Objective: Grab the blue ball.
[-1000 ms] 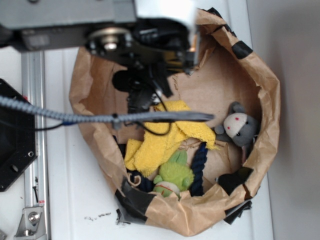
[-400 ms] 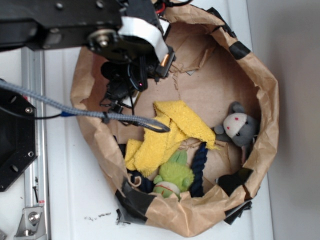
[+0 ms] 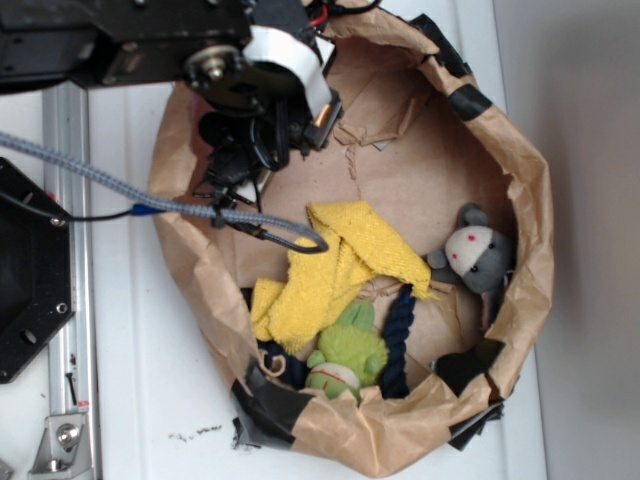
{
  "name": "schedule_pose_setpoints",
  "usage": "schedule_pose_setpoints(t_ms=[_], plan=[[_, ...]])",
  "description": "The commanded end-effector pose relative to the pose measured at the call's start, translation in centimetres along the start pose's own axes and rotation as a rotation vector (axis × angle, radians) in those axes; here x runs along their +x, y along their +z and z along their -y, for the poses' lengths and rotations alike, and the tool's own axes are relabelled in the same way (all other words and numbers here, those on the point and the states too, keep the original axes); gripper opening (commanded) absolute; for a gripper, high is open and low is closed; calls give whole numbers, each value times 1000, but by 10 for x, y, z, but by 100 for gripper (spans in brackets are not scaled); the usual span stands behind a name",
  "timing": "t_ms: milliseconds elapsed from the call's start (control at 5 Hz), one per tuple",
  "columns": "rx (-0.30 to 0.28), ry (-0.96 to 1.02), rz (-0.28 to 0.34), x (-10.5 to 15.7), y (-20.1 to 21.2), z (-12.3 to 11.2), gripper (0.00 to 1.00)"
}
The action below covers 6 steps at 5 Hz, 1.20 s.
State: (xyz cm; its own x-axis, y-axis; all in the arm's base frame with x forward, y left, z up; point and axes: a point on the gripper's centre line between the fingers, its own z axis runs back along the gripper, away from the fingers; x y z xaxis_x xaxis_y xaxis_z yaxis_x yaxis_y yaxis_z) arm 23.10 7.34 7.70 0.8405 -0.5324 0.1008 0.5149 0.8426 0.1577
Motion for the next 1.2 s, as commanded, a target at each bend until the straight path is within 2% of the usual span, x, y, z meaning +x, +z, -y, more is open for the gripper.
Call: schedule_pose_setpoints(t_ms=[0,200,400,600,1000], plan=[[29,-28,-44,-14,-12,-21,100],[44,-59,-39,-16,-14,-31,100],[-26,-65,-51,-24,-26,-43,100],[-23,-70,-76,-31,-36,-49,100],[-30,-89,-95,-28,-49,-45,100]])
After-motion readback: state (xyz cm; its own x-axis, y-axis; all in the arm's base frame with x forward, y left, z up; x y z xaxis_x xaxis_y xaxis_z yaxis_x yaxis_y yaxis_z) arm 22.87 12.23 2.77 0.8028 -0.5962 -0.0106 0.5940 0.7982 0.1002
